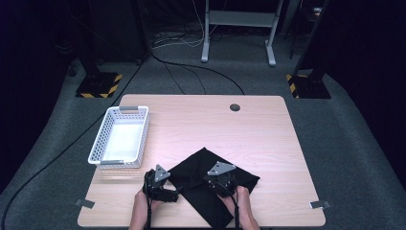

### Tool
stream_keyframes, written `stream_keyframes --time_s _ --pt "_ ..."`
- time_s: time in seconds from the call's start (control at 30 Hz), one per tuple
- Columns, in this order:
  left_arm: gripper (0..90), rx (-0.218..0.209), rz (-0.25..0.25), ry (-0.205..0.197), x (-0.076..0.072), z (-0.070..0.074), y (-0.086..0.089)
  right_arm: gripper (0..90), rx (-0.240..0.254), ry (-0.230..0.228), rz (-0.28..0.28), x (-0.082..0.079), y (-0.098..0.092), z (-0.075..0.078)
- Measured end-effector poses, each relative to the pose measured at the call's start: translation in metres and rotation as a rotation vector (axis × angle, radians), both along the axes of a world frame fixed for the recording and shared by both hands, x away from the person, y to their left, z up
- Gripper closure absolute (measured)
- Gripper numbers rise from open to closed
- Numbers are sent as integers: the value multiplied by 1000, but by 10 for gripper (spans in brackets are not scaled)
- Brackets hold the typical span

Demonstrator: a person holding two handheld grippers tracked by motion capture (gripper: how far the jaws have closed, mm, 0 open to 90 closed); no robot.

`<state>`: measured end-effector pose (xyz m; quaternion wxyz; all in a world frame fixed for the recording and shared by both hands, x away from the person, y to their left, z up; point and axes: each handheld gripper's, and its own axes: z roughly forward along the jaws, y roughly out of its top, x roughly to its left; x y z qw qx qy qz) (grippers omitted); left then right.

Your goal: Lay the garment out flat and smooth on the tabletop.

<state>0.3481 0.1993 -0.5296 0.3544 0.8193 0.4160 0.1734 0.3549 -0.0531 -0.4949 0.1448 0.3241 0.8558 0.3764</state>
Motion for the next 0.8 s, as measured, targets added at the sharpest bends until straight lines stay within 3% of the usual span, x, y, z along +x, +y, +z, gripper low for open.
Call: stream_keyframes --time_s 0.47,0.8 --pt "43 0 0 0 0 0 0 884 63 -24 -61 15 -25 21" --pt "43 0 0 -1 0 0 0 886 95 -21 -136 43 -46 36"
